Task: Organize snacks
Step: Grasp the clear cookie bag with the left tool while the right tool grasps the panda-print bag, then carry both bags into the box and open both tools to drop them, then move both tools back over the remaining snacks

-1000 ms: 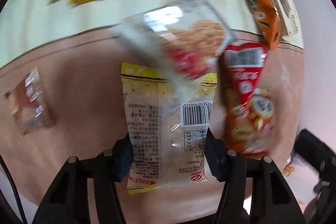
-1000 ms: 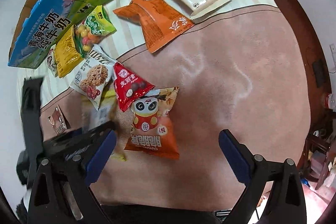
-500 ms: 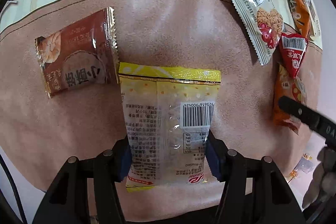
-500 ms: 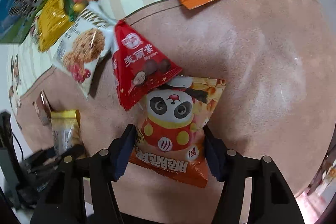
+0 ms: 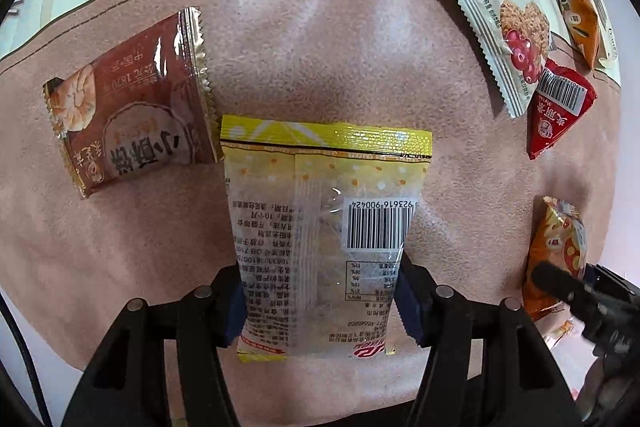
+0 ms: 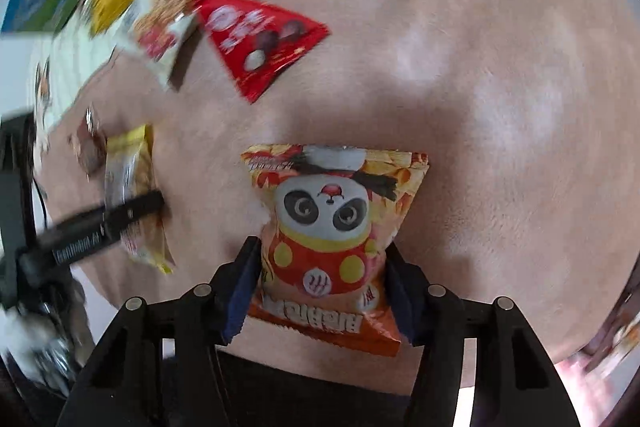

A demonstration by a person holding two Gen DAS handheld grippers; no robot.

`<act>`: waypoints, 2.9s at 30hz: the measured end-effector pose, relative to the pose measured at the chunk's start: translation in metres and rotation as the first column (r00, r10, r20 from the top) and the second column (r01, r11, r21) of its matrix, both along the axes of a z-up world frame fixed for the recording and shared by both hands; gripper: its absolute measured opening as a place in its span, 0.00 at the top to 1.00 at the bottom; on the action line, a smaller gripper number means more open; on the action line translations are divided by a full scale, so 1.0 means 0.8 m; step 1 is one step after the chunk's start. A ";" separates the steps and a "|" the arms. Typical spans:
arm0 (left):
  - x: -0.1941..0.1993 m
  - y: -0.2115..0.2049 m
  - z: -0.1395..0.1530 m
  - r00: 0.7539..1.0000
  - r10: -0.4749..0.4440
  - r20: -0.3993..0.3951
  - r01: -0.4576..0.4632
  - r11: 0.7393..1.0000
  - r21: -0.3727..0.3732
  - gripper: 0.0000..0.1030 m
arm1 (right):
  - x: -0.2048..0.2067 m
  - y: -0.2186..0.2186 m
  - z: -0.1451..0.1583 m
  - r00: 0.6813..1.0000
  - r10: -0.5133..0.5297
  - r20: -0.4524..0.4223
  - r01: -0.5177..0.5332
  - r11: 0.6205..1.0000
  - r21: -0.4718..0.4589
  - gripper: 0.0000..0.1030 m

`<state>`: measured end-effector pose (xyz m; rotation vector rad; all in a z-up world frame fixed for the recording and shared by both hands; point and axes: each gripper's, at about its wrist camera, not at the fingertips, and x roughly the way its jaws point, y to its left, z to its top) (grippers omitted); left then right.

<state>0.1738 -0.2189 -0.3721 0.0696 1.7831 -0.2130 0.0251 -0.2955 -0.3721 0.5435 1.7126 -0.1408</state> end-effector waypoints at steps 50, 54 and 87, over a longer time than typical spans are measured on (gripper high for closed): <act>0.352 0.032 0.238 0.938 0.127 0.323 -0.102 0.990 -0.092 0.50 | 0.424 0.039 0.215 0.853 0.139 0.504 -0.143 0.989 -0.030 0.50; 0.362 0.030 0.200 0.959 0.125 0.256 -0.111 0.991 -0.070 0.49 | 0.434 0.046 0.171 0.879 0.154 0.451 -0.165 0.986 -0.014 0.47; 0.227 0.070 0.366 0.774 0.070 0.629 0.005 0.993 -0.117 0.16 | 0.328 0.091 0.321 0.789 0.221 0.574 0.003 0.932 -0.363 0.06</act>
